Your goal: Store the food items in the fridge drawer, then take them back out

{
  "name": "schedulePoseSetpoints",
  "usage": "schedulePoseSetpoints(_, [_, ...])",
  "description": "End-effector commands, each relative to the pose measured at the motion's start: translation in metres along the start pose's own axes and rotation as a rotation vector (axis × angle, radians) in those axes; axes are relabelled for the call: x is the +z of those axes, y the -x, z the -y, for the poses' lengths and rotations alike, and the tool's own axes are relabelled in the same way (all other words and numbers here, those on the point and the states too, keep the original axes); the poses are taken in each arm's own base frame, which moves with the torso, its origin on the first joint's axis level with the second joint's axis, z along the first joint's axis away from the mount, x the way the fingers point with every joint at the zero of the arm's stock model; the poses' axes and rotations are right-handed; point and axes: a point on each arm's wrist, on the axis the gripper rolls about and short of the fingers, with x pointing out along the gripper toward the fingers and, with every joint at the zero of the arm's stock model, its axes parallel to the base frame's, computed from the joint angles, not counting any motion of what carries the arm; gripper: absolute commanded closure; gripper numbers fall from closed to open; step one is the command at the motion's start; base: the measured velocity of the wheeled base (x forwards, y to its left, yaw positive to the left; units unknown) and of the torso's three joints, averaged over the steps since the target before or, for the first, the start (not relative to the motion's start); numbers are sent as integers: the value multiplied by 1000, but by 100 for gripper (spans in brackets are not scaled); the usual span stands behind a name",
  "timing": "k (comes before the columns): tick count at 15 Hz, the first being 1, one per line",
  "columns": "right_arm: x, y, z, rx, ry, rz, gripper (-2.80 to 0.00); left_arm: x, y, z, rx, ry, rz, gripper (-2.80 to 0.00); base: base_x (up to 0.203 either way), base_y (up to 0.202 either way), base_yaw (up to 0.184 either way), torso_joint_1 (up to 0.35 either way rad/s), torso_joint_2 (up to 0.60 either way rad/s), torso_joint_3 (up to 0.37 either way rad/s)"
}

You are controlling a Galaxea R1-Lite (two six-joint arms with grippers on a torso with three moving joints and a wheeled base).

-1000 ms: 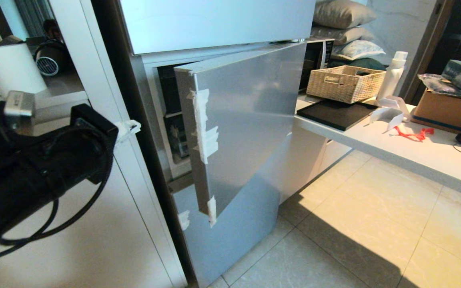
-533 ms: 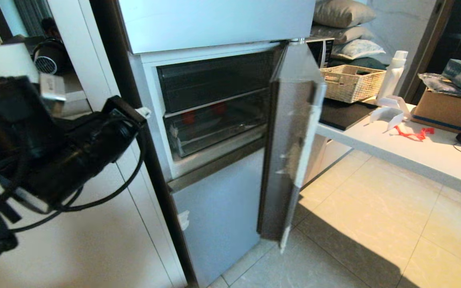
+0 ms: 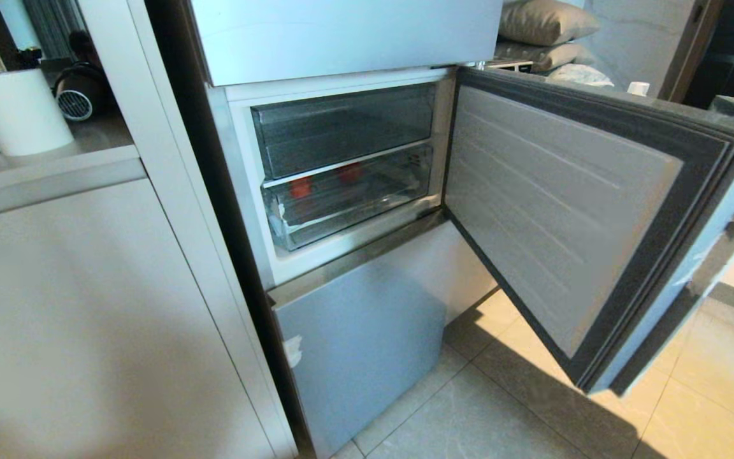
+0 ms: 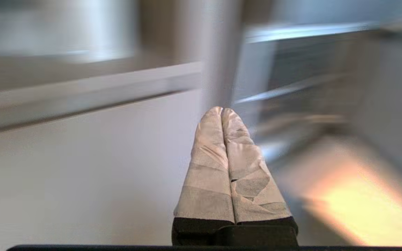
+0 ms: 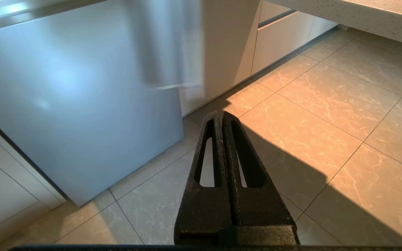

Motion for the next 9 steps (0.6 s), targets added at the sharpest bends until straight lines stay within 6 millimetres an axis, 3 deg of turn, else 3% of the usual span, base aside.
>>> schedulePoseSetpoints(1, [0,0,0,0,0,-2,0,-16,67,-20,267,-105,99,0,0,0,0,0,0,0])
schedulePoseSetpoints(2, [0,0,0,0,0,-1,0,-36,79,-20,285,-147,70,0,0,0,0,0,0,0])
schedulePoseSetpoints(4, [0,0,0,0,0,-1,0,-113,86,-20,162,-181,-176,0,0,0,0,0,0,0])
schedulePoseSetpoints(6, [0,0,0,0,0,-1,0,-169,98,-21,95,-174,-412,0,0,0,0,0,0,0])
schedulePoseSetpoints(7, [0,0,0,0,0,-2,0,-182,105,-22,103,-178,-503,0,0,0,0,0,0,0])
schedulePoseSetpoints(9, [0,0,0,0,0,-1,0,-187,111,-20,55,-186,-613,0,0,0,0,0,0,0])
